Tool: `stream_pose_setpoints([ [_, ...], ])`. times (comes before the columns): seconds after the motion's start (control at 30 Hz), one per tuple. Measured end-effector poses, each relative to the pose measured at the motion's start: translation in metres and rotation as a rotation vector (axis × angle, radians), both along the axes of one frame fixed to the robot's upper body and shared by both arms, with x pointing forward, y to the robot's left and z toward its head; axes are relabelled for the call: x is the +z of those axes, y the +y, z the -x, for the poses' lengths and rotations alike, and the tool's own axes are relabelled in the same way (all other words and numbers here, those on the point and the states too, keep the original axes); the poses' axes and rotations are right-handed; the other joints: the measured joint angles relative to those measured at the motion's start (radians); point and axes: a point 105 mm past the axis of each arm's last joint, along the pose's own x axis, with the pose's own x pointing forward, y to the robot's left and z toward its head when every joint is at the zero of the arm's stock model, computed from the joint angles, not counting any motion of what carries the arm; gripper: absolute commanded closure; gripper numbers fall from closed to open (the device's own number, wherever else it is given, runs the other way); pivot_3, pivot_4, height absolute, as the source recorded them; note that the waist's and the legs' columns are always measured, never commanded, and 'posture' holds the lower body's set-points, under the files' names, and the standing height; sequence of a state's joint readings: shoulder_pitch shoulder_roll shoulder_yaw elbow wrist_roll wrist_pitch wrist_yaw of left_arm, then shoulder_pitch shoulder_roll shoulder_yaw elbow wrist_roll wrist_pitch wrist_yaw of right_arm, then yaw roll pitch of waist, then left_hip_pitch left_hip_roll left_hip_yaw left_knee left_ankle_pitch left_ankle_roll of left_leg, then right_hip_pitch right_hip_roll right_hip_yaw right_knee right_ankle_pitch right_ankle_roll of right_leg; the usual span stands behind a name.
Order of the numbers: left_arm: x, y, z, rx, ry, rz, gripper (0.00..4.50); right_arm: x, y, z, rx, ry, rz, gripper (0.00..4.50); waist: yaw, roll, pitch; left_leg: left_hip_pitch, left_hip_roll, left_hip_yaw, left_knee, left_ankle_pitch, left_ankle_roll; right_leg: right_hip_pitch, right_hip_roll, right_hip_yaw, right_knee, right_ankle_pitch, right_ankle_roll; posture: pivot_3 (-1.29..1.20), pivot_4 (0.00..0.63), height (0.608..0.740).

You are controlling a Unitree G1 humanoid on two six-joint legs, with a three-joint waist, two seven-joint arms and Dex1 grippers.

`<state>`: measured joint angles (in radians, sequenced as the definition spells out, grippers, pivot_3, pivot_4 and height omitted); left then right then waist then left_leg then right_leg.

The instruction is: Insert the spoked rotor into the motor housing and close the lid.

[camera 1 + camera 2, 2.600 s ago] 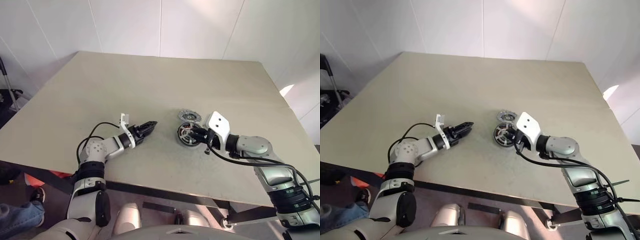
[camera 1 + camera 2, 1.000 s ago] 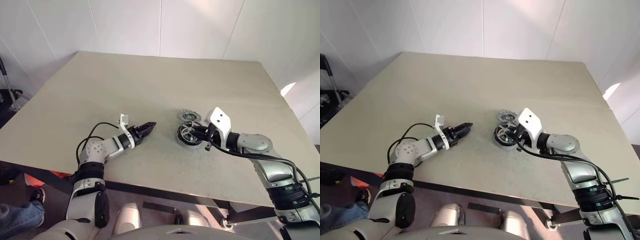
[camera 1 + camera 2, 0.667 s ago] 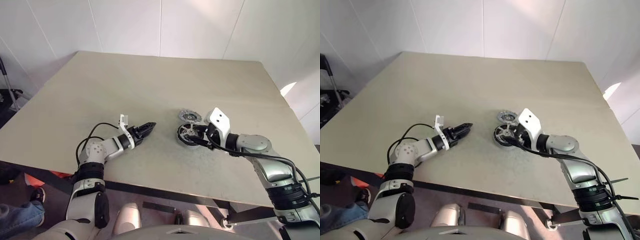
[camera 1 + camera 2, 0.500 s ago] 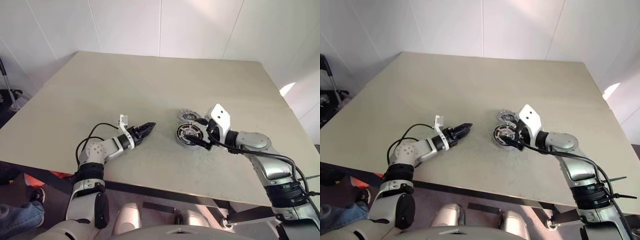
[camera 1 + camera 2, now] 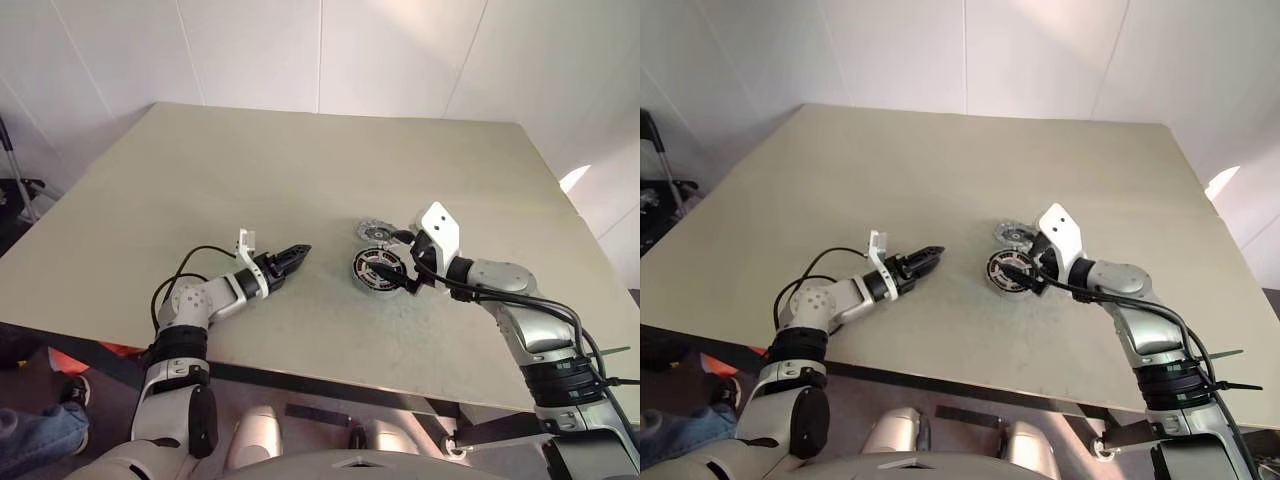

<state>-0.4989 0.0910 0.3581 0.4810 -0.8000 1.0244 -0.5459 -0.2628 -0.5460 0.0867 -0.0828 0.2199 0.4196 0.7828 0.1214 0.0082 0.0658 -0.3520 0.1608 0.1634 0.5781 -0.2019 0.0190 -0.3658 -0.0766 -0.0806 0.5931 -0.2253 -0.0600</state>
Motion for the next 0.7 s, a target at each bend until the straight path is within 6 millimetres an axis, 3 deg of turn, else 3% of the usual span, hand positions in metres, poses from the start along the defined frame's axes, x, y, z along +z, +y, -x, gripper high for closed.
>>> stream_pose_setpoints([
  [0.13,0.000,0.001,0.000,0.001,-0.001,-0.002,1.88,-0.022,-0.003,0.003,-0.013,0.062,0.023,0.06,0.001,0.000,0.000,0.000,0.000,0.000,0.000,0.000,0.000,0.000,0.000,0.000,0.000,0.000,0.000,0.00,0.000,0.740],
  [0.47,-0.002,0.002,0.000,0.010,0.000,-0.009,1.88,-0.023,-0.002,0.003,-0.005,0.063,0.016,3.39,0.001,0.000,-0.001,0.003,0.000,0.000,0.000,0.000,-0.001,0.003,0.000,0.000,0.000,0.000,0.000,0.00,0.000,0.740],
  [0.7,-0.002,0.001,-0.001,0.011,-0.002,-0.009,1.88,-0.018,-0.005,0.002,-0.020,0.078,-0.017,3.39,0.002,0.000,-0.001,0.002,0.000,0.000,0.000,0.000,-0.001,0.003,0.000,0.000,0.000,0.000,0.000,0.00,0.000,0.740],
])
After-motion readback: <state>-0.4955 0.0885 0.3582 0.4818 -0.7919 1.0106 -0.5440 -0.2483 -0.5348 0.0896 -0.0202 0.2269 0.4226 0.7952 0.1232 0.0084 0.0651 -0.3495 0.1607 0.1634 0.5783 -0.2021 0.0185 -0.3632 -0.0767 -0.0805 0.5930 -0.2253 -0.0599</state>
